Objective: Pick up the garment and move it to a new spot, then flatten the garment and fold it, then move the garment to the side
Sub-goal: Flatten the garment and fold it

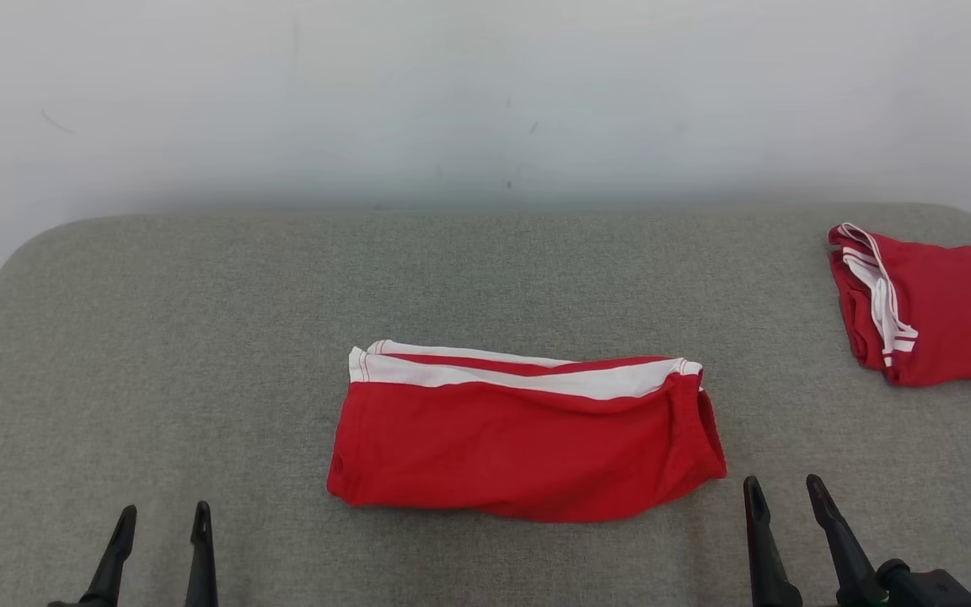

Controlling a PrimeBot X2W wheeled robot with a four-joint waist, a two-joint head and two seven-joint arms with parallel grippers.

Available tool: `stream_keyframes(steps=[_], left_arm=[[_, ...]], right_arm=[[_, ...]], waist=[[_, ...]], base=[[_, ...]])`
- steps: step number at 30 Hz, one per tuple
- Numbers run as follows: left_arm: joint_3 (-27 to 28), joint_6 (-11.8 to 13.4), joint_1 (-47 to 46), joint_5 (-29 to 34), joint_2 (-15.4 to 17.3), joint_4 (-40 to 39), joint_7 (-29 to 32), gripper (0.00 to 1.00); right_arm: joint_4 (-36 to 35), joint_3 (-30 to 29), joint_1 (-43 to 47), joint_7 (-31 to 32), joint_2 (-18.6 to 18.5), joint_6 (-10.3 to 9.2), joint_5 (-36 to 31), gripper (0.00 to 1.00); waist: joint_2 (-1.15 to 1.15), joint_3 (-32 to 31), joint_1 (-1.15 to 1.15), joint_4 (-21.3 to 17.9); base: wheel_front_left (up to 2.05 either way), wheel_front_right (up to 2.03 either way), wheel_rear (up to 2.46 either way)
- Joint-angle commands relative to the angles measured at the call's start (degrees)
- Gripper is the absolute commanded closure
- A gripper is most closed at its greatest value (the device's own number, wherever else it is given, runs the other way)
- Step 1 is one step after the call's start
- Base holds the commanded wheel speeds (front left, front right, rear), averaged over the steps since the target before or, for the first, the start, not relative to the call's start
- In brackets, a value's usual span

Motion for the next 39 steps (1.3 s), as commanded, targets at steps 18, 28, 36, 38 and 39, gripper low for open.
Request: stream_keyframes(steps=[18,28,36,38,39], left_arm=[[2.07,-2.58,-1.65,2.73,-2.98,1.88,-0.01,0.00],[0.91,-3.83,-4.09,3.41,-4.70,2.35,-0.01,0.00],[0.96,-4.85,-6.82,3.37,-5.72,3.45,-0.01,0.00],[1.01,-5.10,-7.24,3.40,-5.91,3.67,-0.01,0.00],[1.04,-5.09,-7.41,3.46,-6.02,3.81,0.00,0.00]], right_arm=[[2.82,-0.18,-6.44,2.32,-0.17,-0.17,-4.67,0.00],[13.68,-2.69,-17.03,6.62,-1.75,-0.17,-7.65,0.00],[27.44,-4.64,-24.66,5.90,-3.33,-0.18,-9.20,0.00],[31.14,-4.96,-26.24,5.51,-3.53,-0.17,-9.48,0.00],[32.85,-5.12,-26.84,5.33,-3.66,-0.17,-9.72,0.00]], waist=[[0.00,1.28,0.00,0.88],[0.00,4.60,0.00,4.58],[0.00,8.14,0.00,6.90],[0.00,8.63,0.00,7.16],[0.00,8.76,0.00,7.27]], base=[[0.00,0.00,0.00],[0.00,0.00,0.00],[0.00,0.00,0.00],[0.00,0.00,0.00],[0.00,0.00,0.00]])
